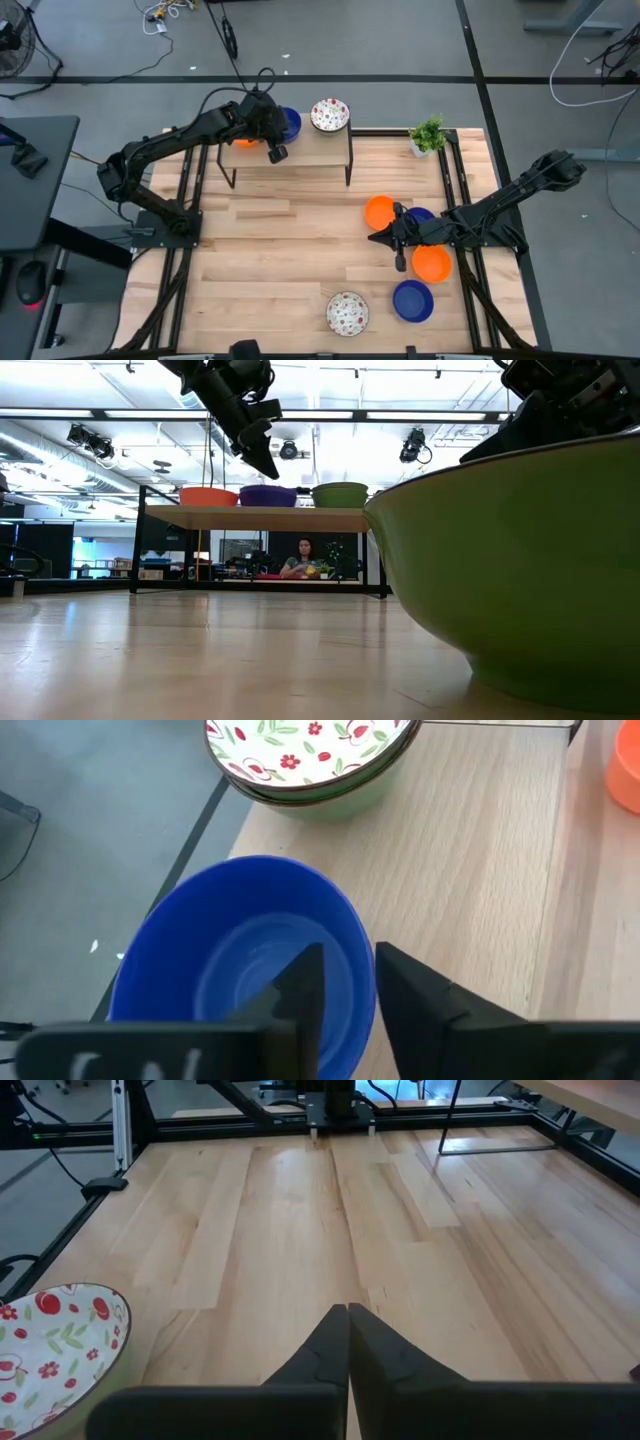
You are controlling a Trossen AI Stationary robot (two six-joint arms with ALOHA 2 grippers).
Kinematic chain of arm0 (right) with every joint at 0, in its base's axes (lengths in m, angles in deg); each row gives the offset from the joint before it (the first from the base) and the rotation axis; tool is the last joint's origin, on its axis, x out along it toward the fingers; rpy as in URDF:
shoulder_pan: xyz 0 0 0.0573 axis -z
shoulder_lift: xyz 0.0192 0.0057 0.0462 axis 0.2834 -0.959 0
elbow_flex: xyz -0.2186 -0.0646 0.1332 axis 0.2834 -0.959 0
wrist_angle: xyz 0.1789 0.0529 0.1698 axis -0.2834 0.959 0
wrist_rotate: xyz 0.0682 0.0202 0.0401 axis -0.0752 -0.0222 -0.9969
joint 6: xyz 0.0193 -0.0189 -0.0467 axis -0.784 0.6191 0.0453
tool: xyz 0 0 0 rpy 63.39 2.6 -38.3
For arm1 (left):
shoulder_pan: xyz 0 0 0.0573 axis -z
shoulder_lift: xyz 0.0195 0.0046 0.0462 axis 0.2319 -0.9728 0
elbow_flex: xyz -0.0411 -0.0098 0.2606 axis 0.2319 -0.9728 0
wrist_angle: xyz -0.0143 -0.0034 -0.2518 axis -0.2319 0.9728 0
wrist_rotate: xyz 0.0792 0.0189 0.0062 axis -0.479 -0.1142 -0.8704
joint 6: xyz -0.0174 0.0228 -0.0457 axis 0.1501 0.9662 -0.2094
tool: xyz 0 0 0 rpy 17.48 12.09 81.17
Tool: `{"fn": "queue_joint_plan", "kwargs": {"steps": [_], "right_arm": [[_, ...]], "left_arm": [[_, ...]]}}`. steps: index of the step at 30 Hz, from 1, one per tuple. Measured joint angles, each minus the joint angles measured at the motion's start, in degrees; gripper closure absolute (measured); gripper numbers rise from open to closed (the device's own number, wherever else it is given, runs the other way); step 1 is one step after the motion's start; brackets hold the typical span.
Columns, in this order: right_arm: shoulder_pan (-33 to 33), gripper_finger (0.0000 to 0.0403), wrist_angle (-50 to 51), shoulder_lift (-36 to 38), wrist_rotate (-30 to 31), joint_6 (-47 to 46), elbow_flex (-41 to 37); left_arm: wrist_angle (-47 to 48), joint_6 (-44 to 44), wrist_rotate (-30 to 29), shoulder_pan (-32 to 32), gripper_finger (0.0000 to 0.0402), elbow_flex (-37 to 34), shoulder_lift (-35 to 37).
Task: Pick & Place Mini bowls
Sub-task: Stack the blue bowl on top of the other blue bowl on the shelf, then stack the bottom orange bowl on top of the other orange bowl on the shelf
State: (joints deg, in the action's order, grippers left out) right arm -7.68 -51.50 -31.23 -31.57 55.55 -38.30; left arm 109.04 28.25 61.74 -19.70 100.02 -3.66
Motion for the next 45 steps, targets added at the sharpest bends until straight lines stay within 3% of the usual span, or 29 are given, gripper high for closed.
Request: {"fn": "queue_joint_plan", "kwargs": {"steps": [7, 12, 16, 20, 24, 29, 35, 41, 45], "right_arm": [[0.0, 0.0396, 0.1, 0.0, 0.0, -4.9, 0.0], [0.8, 0.0396, 0.0, 0.0, 0.4, -6.1, 0.0], [0.3, 0.0396, 3.3, 0.0, 1.3, -6.0, 1.9], [-1.0, 0.0396, 19.8, 0.0, 3.1, -6.1, 9.3], [-1.4, 0.0396, 39.3, 0.0, 4.9, -9.3, 18.1], [-1.0, 0.0386, 60.4, 0.0, 3.5, -19.4, 26.1], [1.1, 0.0324, 75.2, 0.0, -7.8, -33.3, 29.2], [1.9, 0.0242, 74.8, -1.8, -23.9, -48.8, 28.5], [0.5, 0.0222, 74.8, -5.8, -29.9, -59.8, 28.4]], "left_arm": [[0.6, -0.8, -0.1, 1.4, 0.0282, 0.0, 2.6], [3.2, -1.5, 0.0, 6.3, 0.0306, -1.1, 9.1], [2.3, -4.9, 0.0, 11.1, 0.0337, -8.1, 16.8], [-3.2, -11.5, -1.2, 17.2, 0.0367, -19.8, 25.2], [-14.5, -17.9, -3.5, 25.0, 0.0392, -32.4, 31.9], [-28.8, -24.5, -8.1, 34.9, 0.0395, -44.3, 34.2], [-40.7, -30.0, -16.8, 44.4, 0.0392, -52.7, 33.0], [-46.1, -34.5, -23.7, 51.2, 0.0396, -56.0, 31.0], [-48.4, -34.7, -27.5, 54.2, 0.0391, -56.6, 28.7]]}}
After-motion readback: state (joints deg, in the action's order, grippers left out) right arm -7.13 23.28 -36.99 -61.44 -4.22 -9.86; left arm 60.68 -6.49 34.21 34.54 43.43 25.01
